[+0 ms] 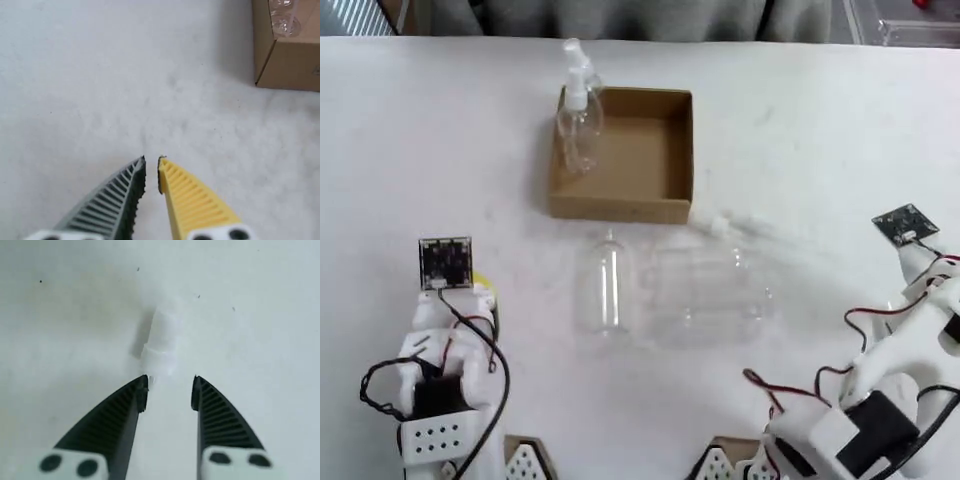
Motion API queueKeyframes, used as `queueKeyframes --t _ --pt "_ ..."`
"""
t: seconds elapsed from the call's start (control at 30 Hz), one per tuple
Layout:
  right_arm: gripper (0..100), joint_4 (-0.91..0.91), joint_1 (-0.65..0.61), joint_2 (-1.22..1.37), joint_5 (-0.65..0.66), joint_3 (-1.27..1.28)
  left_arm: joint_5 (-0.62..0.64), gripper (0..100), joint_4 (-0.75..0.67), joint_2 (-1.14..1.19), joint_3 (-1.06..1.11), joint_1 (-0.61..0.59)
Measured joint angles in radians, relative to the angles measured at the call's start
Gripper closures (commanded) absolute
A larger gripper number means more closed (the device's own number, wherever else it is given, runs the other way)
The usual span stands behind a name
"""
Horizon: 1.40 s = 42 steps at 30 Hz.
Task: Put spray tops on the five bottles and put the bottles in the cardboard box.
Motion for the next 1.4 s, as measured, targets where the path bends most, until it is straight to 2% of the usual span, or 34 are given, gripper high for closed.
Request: queueKeyframes --t 0.1,0.27,1.17,1.4 --pt "87.3 -0.028 -0.002 0.057 0.0 0.0 0.0 94 0.0 0.0 0.0 0.0" --pt "80.7 -0.034 -0.006 0.146 0.0 -0.071 0.0 94 0.0 0.0 0.0 0.0" --pt "82.3 0.069 -0.026 0.19 0.0 -0.109 0.0 94 0.0 0.0 0.0 0.0" --pt "82.3 0.069 -0.026 0.192 0.054 -0.08 0.0 94 0.0 0.0 0.0 0.0"
